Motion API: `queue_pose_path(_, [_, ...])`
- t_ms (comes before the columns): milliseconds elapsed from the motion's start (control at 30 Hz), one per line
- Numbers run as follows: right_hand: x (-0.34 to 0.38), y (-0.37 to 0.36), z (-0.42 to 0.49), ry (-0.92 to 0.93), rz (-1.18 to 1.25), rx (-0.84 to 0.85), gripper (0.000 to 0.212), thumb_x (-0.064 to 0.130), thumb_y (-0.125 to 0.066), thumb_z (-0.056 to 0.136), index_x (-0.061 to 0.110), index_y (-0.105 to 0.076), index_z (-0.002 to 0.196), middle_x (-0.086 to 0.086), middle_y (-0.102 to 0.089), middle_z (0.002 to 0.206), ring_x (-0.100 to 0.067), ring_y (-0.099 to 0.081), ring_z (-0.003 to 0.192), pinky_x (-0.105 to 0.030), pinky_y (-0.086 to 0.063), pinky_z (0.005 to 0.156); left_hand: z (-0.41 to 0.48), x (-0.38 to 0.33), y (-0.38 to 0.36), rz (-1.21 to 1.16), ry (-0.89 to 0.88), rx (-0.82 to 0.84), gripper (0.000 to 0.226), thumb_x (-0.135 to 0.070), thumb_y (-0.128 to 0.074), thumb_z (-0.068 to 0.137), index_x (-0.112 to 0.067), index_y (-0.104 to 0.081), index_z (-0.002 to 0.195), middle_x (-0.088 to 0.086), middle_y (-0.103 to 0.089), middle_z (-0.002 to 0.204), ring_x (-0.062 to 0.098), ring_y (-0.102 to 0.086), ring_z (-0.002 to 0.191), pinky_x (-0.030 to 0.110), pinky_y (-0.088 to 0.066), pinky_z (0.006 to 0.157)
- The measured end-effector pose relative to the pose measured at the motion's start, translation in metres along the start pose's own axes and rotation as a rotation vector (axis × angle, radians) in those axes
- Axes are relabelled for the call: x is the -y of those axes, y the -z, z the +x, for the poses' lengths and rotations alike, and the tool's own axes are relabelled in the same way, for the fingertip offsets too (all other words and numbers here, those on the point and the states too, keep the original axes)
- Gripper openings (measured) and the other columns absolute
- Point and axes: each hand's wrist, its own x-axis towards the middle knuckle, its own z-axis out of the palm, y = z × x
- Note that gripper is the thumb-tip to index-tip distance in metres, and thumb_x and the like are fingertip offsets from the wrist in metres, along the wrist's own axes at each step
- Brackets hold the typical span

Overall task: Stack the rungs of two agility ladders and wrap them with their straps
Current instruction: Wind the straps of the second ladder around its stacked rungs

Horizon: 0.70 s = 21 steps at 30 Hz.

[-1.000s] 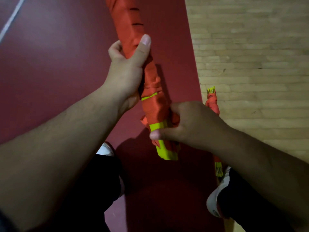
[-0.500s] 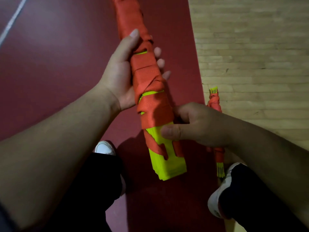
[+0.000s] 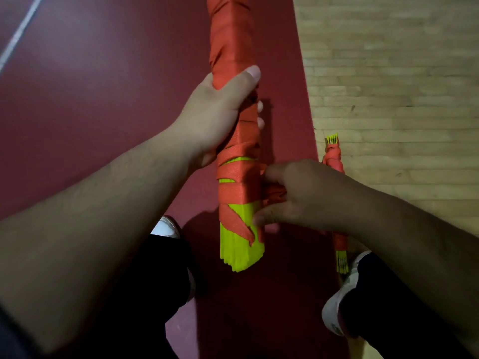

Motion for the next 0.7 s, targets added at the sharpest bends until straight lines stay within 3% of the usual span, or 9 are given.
queue_pose_path(133, [0.002, 0.001, -0.001, -0.042, -0.027, -0.046, 0.051, 0.06, -0.078, 0.073, 0.026, -0.066, 0.108, 0.011, -0.064, 0.086, -0.016, -0.064, 0.088, -0.03, -0.042, 0.069, 0.003, 0.003, 0.001, 0.064, -0.108, -0.126, 0.027, -0.038, -0.062, 0.096, -0.013, -0.052, 0.093, 0.012, -0.061, 0.071, 0.027, -0.063, 0.057, 0.033, -0.053, 0.051])
queue_pose_path(333, [0.017, -0.006, -0.008, -0.104, 0.007, -0.106, 0.081, 0.099, -0.041, 0.058, 0.031, -0.06, 0.097, 0.01, -0.065, 0.085, -0.012, -0.063, 0.078, -0.039, -0.053, 0.074, 0.012, 0.011, 0.006, 0.122, -0.092, -0.344, 0.047, -0.054, -0.059, 0.089, -0.009, -0.058, 0.1, 0.004, -0.066, 0.073, 0.027, -0.07, 0.063, 0.037, -0.057, 0.058])
queue_pose_path(433, [0.021, -0.011, -0.006, -0.143, -0.086, -0.173, 0.075, 0.095, -0.051, 0.059, 0.03, -0.056, 0.097, 0.009, -0.063, 0.088, -0.016, -0.062, 0.079, -0.037, -0.05, 0.072, 0.014, 0.011, 0.004, 0.056, -0.029, -0.432, 0.049, -0.052, -0.052, 0.09, -0.006, -0.061, 0.103, 0.004, -0.067, 0.07, 0.026, -0.071, 0.067, 0.041, -0.06, 0.064])
queue_pose_path(500, [0.019, -0.006, -0.004, -0.161, -0.067, -0.189, 0.064, 0.086, -0.059, 0.062, 0.029, -0.053, 0.091, 0.009, -0.06, 0.082, -0.014, -0.059, 0.073, -0.033, -0.044, 0.062, 0.011, 0.006, 0.003, -0.142, 0.009, -0.399, 0.033, -0.04, -0.05, 0.097, -0.01, -0.063, 0.093, 0.002, -0.064, 0.062, 0.024, -0.067, 0.06, 0.04, -0.059, 0.061])
queue_pose_path(567, [0.013, 0.002, -0.003, -0.164, 0.029, -0.177, 0.052, 0.074, -0.065, 0.063, 0.028, -0.055, 0.084, 0.008, -0.061, 0.074, -0.013, -0.059, 0.067, -0.033, -0.041, 0.056, 0.012, 0.005, 0.007, -0.216, 0.059, -0.302, 0.029, -0.038, -0.05, 0.099, -0.013, -0.064, 0.098, 0.003, -0.067, 0.074, 0.024, -0.067, 0.071, 0.046, -0.059, 0.076])
queue_pose_path(633, [0.007, 0.008, -0.003, -0.14, 0.239, -0.142, 0.044, 0.066, -0.069, 0.065, 0.026, -0.06, 0.081, 0.007, -0.066, 0.072, -0.01, -0.062, 0.064, -0.035, -0.047, 0.057, 0.014, 0.006, 0.014, -0.259, 0.115, -0.182, 0.035, -0.043, -0.053, 0.099, -0.013, -0.064, 0.114, 0.005, -0.067, 0.095, 0.024, -0.065, 0.088, 0.05, -0.054, 0.09])
queue_pose_path(700, [0.006, 0.01, -0.004, -0.045, 0.51, -0.056, 0.033, 0.053, -0.071, 0.072, 0.022, -0.064, 0.082, 0.007, -0.068, 0.074, -0.008, -0.064, 0.068, -0.037, -0.054, 0.066, 0.012, 0.006, 0.02, -0.321, 0.173, -0.037, 0.038, -0.045, -0.054, 0.097, -0.014, -0.064, 0.115, 0.005, -0.066, 0.099, 0.022, -0.064, 0.089, 0.041, -0.055, 0.088])
